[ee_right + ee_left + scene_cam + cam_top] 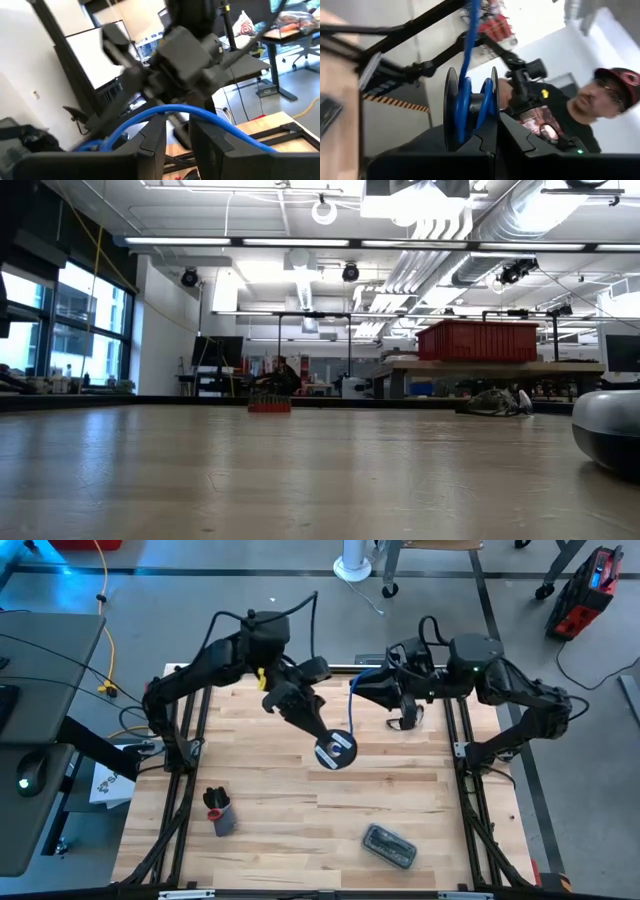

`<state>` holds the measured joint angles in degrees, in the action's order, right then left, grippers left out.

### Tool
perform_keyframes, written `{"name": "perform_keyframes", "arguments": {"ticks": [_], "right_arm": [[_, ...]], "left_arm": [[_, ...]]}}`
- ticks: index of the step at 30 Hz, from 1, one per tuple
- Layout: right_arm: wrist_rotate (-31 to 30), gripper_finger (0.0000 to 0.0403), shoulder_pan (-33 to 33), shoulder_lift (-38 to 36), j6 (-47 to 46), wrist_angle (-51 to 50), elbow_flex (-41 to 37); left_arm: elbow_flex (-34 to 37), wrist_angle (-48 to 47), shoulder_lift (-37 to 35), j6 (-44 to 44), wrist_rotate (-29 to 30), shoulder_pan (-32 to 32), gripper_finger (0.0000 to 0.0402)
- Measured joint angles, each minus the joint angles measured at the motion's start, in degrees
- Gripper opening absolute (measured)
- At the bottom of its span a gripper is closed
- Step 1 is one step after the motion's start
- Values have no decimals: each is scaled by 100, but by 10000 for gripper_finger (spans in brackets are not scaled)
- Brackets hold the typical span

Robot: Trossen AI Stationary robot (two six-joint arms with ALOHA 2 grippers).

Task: Coil cords
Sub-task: Coil the blue wire onto the spool

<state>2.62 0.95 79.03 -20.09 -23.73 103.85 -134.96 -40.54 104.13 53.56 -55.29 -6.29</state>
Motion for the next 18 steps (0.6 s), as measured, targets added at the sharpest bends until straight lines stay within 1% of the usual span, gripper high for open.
{"name": "perform_keyframes", "arguments": {"ticks": [6,12,14,18], "right_arm": [[68,78,-153,12,-92,3,0],[74,78,-186,14,-92,21,0],[85,78,-210,14,-97,55,0],[85,78,-261,14,-104,186,0]], "left_arm": [[2,1736,267,1020,-429,51,0],[2,3531,394,1992,-411,-24,0],[-3,3888,394,2092,-296,-86,0],[-4,4294,426,2034,-106,-230,0]]}}
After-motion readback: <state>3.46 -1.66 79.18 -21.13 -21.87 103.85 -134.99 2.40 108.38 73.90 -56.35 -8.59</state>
